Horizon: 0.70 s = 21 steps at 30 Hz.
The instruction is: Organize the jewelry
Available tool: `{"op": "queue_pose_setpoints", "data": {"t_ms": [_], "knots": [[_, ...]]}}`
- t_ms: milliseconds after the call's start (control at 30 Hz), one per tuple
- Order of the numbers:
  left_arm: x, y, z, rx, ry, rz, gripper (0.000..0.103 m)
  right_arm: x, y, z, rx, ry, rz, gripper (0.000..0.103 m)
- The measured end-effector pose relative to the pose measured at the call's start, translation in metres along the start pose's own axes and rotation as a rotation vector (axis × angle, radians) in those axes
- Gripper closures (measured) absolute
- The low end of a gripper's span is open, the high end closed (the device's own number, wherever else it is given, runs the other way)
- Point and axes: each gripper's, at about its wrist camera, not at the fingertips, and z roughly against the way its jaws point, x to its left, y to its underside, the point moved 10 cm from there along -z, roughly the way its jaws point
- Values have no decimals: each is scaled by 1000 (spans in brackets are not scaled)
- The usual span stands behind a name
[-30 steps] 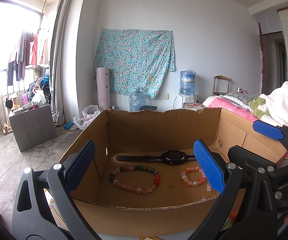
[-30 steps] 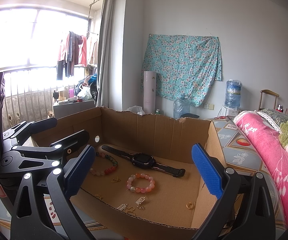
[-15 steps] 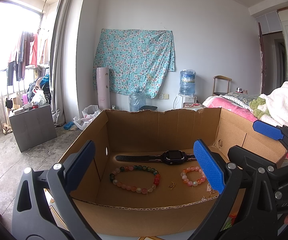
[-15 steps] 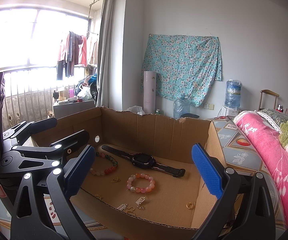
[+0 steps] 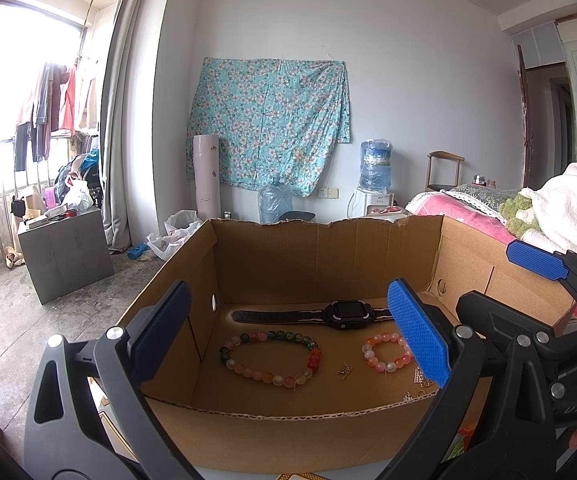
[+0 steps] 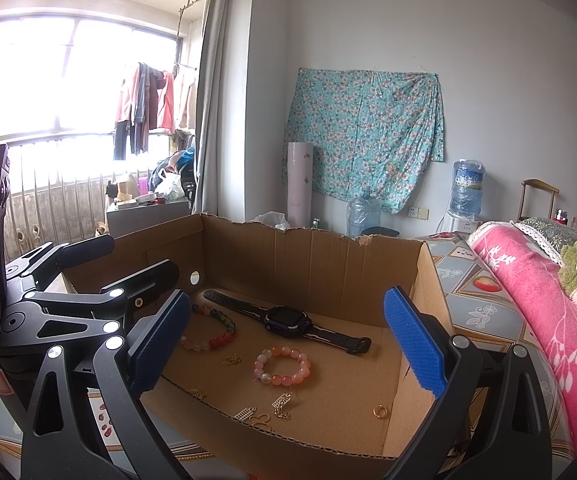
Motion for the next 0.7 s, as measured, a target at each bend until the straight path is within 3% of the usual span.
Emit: {"op": "queue_pose_setpoints", "data": {"t_ms": [700], "knots": [[0, 0, 0, 0, 0, 0, 8, -2, 0, -1, 0, 0, 0, 8]]}}
